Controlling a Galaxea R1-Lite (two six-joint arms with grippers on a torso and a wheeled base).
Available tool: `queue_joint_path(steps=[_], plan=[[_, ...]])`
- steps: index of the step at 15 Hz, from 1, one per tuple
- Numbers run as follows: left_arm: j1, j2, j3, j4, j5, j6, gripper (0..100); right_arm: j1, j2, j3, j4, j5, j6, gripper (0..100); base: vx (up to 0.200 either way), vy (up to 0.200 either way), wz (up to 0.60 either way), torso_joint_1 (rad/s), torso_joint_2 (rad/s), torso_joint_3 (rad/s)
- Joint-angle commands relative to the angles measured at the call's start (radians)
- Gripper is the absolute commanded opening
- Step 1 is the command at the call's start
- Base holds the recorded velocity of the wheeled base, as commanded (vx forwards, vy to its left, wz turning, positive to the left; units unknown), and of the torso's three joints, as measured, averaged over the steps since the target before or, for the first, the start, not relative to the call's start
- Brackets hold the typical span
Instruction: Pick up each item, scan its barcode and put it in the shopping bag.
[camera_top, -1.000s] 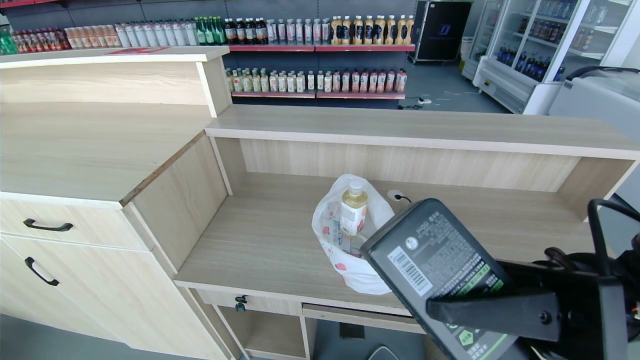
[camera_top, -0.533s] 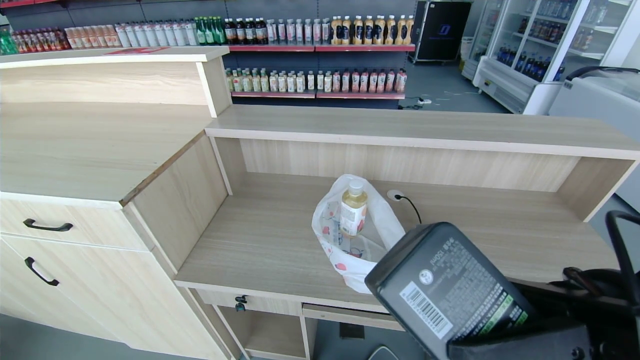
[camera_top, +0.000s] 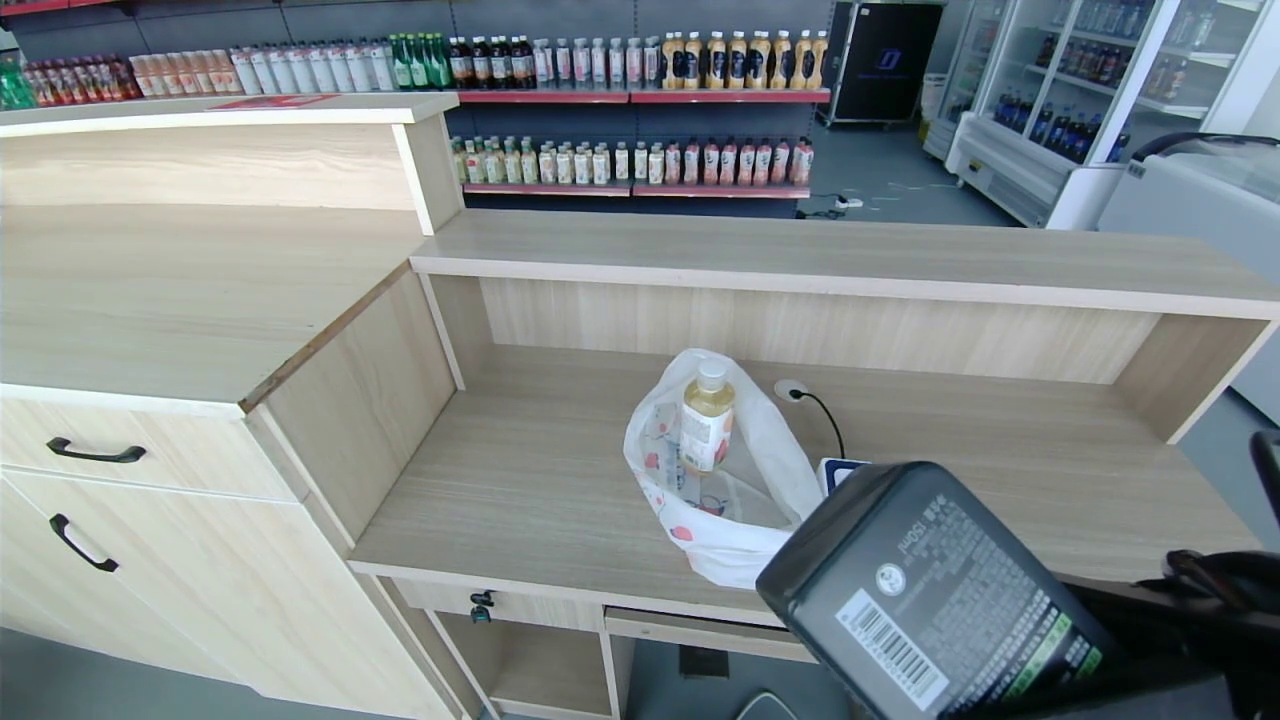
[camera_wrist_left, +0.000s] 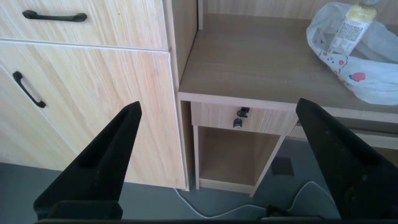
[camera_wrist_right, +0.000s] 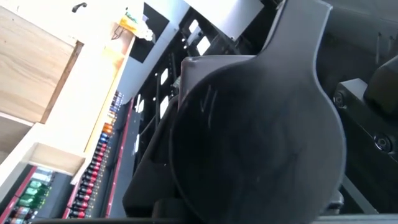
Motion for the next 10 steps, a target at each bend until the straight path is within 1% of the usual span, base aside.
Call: queue_joint_path(steps=[1,5,7,10], plan=[[0.000,0.002,0.000,0.000,0.000,0.000,100,-0.002,-0.022,0.003,0.021,0.000,-0.001,0,0.000,0.000,0.00,0.000,0.00,0.000],[0.000,0.002,0.000,0.000,0.000,0.000,100,-0.002,-0.062,0.003,0.089,-0.001,-0.024,0,0.000,0.000,0.00,0.000,0.00,0.000],[0.000,0.002,0.000,0.000,0.000,0.000,100,-0.025,-0.082,0.006,0.120,0.000,-0.036,0,0.000,0.000,0.00,0.000,0.00,0.000],[0.000,0.002,0.000,0.000,0.000,0.000,100,-0.036,-0.093,0.006,0.130,0.000,-0.036,0,0.000,0.000,0.00,0.000,0.00,0.000]])
